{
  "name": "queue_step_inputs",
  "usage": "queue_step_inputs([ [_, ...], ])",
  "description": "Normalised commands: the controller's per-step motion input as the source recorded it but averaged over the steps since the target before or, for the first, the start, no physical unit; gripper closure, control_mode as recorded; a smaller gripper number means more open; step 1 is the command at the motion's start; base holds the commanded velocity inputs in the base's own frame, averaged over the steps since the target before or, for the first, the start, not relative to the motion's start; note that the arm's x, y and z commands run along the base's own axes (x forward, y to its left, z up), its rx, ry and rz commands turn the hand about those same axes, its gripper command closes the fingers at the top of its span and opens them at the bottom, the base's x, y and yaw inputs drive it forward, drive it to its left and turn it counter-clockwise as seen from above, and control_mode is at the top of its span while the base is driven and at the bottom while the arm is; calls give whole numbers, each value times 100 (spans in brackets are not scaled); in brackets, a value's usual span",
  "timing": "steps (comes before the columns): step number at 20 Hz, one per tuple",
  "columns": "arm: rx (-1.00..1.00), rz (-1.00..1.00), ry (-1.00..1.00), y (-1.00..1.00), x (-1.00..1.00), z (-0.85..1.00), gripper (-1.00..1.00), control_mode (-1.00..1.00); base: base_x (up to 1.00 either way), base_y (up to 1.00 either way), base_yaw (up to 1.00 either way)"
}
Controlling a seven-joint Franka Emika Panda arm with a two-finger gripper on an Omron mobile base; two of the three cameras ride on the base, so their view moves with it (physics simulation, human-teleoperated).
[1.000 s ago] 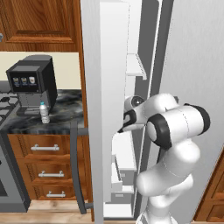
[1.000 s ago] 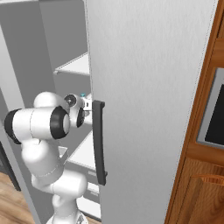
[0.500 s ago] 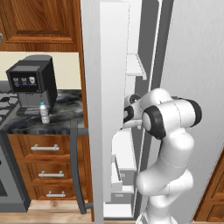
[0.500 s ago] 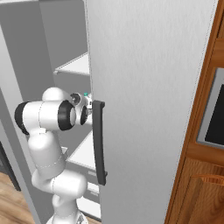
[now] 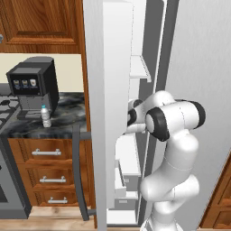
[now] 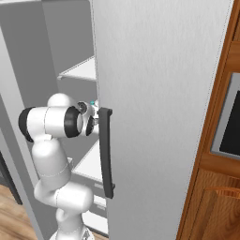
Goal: Take the bottled waters from the counter and place them in the freezer to freeze. Close the freezer door after placing the bottles.
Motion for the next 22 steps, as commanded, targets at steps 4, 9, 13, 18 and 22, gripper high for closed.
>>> queue_step_inputs([
  [4, 0, 0, 0, 0, 1, -33, 100, -100, 0, 0, 0],
  [9, 0, 0, 0, 0, 0, -22, 100, -100, 0, 0, 0],
  [13, 0, 0, 0, 0, 0, -3, -100, -100, 0, 0, 0],
  [18, 0, 0, 0, 0, 0, -1, -100, -100, 0, 0, 0],
  [22, 0, -2, 0, 0, -2, 0, -100, -100, 0, 0, 0],
])
